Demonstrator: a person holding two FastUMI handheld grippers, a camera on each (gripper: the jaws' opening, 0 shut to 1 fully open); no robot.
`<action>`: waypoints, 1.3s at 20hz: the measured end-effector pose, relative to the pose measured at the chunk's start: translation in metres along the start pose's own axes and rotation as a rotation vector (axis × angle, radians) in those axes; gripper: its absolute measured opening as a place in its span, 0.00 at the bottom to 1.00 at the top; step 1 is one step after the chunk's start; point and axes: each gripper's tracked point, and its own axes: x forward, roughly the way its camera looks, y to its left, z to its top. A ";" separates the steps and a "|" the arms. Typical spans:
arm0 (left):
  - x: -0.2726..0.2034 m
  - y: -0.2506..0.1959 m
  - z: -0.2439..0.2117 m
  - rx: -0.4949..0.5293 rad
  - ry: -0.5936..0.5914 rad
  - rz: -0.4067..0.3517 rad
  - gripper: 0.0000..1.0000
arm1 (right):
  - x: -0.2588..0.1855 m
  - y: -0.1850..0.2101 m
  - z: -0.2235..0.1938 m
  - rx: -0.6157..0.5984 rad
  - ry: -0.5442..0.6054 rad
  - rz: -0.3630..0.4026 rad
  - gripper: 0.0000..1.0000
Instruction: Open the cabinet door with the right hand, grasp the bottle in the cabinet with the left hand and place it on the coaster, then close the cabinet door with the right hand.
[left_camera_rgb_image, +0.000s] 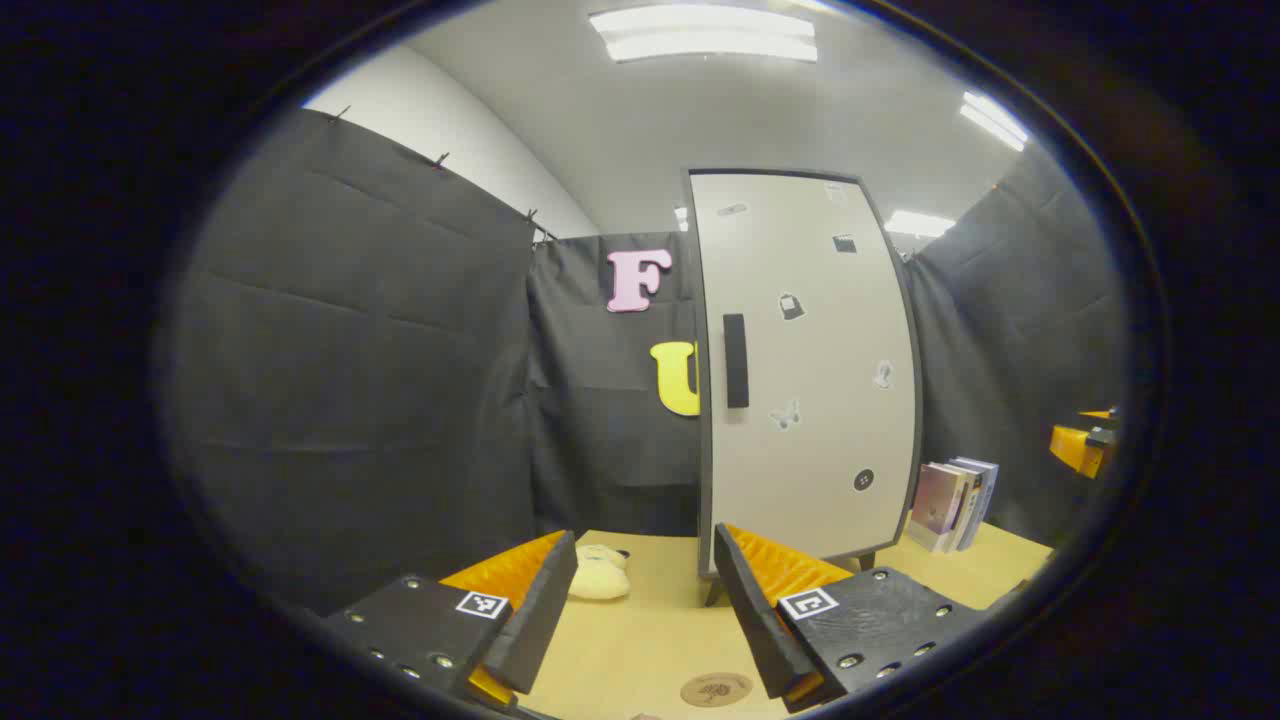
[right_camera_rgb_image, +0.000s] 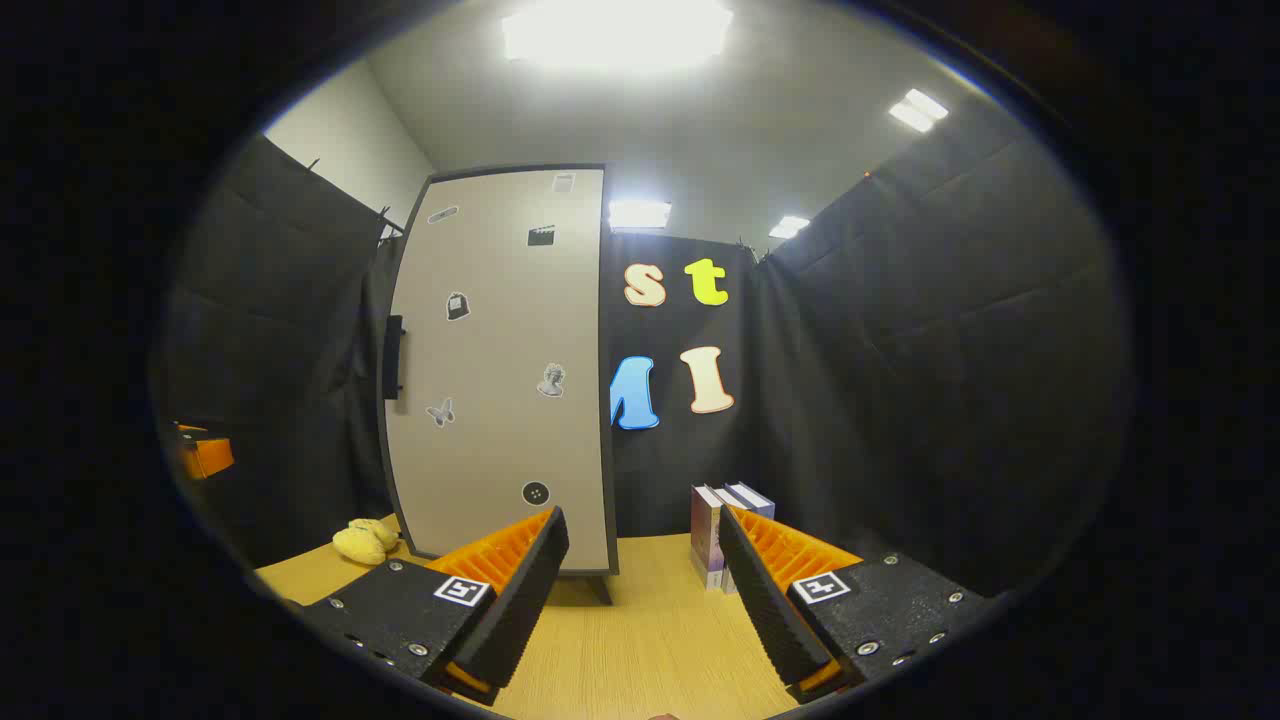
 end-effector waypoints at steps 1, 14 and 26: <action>0.000 -0.001 0.000 0.000 0.000 -0.001 0.85 | 0.001 0.002 0.000 0.001 0.000 0.000 0.94; -0.001 -0.001 0.001 0.008 -0.003 0.000 0.80 | 0.003 0.003 0.000 0.006 0.002 0.003 0.94; -0.012 0.018 0.003 0.021 -0.012 0.027 0.80 | 0.028 0.037 0.024 0.072 -0.006 0.081 0.94</action>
